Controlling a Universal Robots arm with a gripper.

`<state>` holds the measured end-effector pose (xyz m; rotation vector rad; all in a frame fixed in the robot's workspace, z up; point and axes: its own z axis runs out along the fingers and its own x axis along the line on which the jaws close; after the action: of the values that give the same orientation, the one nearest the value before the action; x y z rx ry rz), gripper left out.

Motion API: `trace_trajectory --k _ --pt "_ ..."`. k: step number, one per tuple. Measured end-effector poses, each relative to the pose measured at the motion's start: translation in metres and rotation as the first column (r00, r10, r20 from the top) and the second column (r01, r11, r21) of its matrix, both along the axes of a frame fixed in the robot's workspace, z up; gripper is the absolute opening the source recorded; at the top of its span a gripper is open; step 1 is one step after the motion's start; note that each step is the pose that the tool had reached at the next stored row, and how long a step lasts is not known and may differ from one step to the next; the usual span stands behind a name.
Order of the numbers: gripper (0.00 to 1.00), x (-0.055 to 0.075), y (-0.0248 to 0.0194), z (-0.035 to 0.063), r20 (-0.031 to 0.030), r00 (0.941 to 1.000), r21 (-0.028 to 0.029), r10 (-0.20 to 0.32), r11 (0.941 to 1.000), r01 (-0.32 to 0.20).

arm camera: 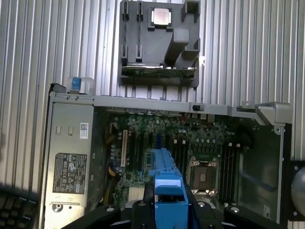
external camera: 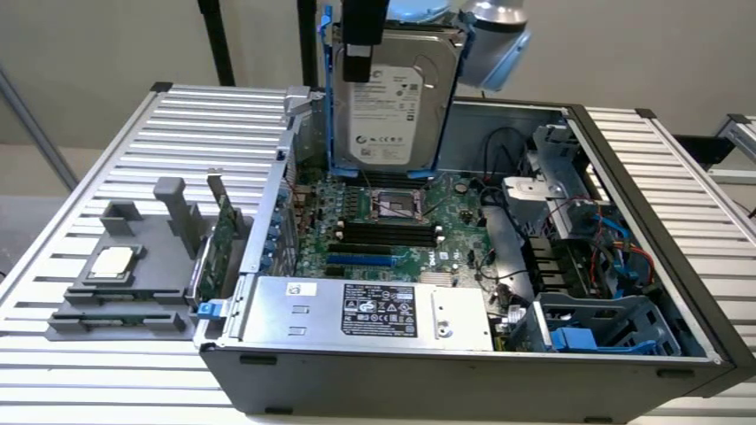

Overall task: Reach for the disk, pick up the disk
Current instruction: 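Pick up the disk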

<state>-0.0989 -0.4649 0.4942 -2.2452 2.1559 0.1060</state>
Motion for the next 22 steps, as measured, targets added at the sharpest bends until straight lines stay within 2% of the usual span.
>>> trace_trajectory --k 15,22 --pt "0.33 0.056 -0.0263 0.0 -0.0117 0.9999 0.0001 0.0 1.0 0.0" --pt "0.33 0.079 -0.041 0.0 -0.0149 0.9999 0.0001 0.0 1.0 0.0"
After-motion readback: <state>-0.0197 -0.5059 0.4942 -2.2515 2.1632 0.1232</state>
